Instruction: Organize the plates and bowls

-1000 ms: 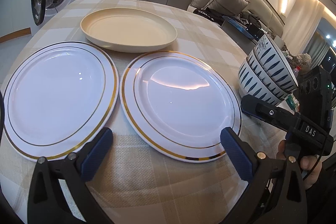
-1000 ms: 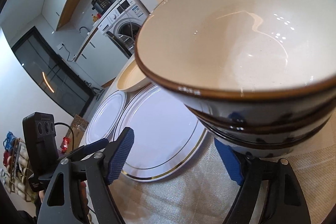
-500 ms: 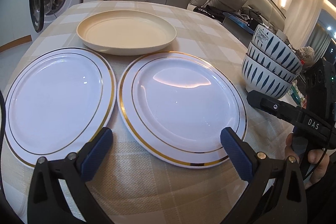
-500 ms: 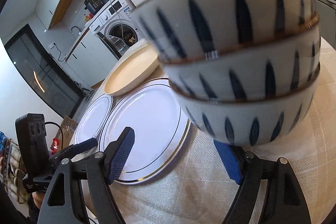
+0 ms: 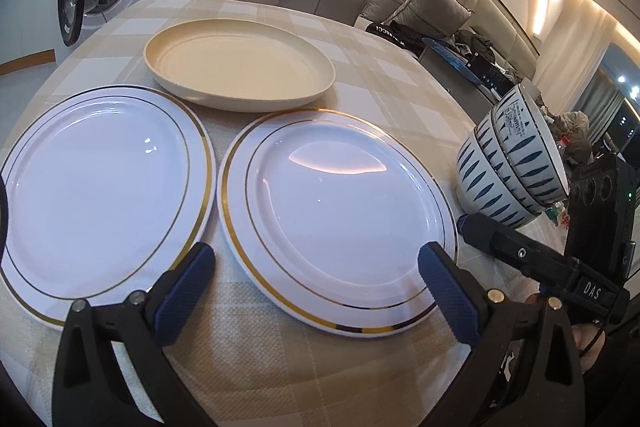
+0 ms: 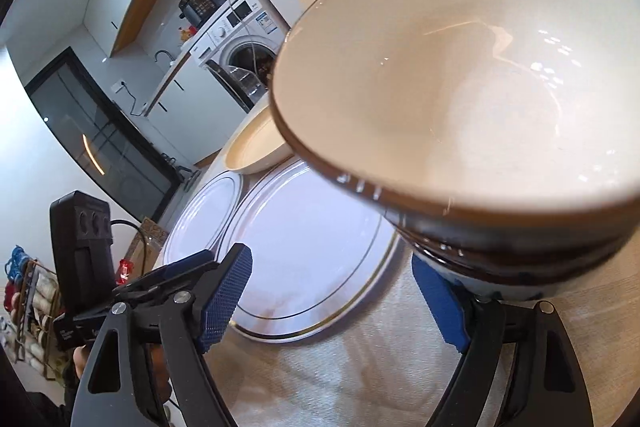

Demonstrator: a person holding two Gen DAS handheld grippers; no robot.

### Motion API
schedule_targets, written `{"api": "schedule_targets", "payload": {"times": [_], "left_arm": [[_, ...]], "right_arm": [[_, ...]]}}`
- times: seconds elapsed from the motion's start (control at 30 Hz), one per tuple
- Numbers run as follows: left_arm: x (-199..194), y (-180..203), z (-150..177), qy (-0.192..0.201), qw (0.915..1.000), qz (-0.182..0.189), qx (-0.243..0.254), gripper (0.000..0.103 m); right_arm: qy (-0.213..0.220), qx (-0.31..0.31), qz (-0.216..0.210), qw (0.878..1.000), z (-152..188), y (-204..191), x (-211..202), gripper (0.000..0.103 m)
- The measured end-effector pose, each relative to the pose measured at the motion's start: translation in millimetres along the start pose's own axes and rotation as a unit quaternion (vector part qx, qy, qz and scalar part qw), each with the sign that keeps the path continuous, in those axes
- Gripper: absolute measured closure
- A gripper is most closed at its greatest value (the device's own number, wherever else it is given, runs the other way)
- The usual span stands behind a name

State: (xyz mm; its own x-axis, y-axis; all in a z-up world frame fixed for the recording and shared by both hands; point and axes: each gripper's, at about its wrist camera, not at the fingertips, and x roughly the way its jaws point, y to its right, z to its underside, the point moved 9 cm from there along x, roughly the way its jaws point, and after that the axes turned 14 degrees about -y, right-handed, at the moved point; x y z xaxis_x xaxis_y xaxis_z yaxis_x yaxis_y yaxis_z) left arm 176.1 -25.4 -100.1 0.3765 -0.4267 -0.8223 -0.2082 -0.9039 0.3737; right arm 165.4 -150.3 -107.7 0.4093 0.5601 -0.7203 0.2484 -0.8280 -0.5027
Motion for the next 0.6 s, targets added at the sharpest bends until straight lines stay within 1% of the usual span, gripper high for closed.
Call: {"api": "schedule_targets", "payload": {"times": [0.2,0.27,0.33,0.5,0.57,0.6], "left_arm": [[0,2,-2,0.002,0.9996,0.026,-0.007,0.002],[-1,2,-4,0.005,0.9993,0.036,-0.012,0.006],[-2,1,-5,0.006,0.9990,0.042,-0.018,0.006],[-4,-5,-9,0.007,0.9975,0.060,-0.037,0.015],[-4,-7,-10,0.005,0.9970,0.063,-0.043,0.021],[-4,-8,-11,0.005,0.9967,0.067,-0.045,0.021]], "right_arm": [[0.000,-0.010,-0.008,1.000,3,-12,5,0.019],[0.000,-0.010,-0.007,1.000,5,-15,7,0.019],[0.000,-0.011,-0.007,1.000,3,-16,7,0.019],[0.004,-0.005,-0.009,1.000,6,-12,3,0.019],[0.004,-0.005,-0.008,1.000,9,-7,2,0.019],[0.004,-0.005,-0.007,1.000,9,-6,1,0.019]]}}
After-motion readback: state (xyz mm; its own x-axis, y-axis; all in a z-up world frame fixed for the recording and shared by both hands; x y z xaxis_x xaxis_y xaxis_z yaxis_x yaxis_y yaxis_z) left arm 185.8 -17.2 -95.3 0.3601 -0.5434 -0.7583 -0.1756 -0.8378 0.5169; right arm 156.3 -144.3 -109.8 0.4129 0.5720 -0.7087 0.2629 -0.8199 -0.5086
